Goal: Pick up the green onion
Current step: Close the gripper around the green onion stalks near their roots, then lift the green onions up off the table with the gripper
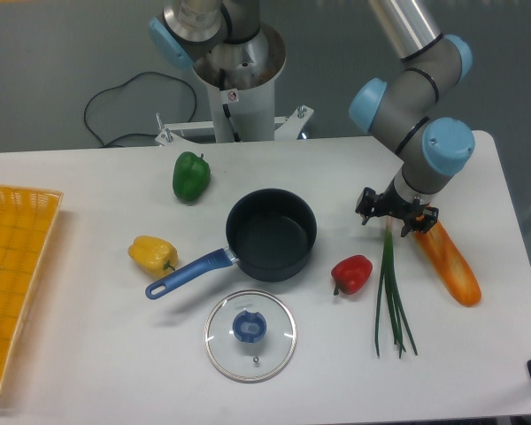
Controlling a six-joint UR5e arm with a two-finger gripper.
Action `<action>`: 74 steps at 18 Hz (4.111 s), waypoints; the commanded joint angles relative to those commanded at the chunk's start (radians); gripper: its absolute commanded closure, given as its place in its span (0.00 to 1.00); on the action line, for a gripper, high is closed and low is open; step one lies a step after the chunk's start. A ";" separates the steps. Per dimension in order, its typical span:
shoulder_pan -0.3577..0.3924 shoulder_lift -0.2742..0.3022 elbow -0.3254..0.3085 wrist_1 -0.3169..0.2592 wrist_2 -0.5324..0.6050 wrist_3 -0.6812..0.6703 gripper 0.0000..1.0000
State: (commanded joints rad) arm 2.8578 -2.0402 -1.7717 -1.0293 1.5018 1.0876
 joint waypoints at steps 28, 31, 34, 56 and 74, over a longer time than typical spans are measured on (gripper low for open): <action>0.006 -0.014 0.006 0.000 0.002 -0.002 0.48; 0.005 -0.014 0.006 0.000 0.002 -0.002 0.52; 0.005 -0.014 0.006 0.000 0.002 -0.002 0.55; 0.005 -0.012 0.006 -0.002 0.000 -0.018 0.82; -0.006 -0.002 0.124 -0.012 -0.058 -0.164 0.82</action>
State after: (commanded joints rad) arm 2.8517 -2.0417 -1.6476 -1.0416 1.4435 0.9237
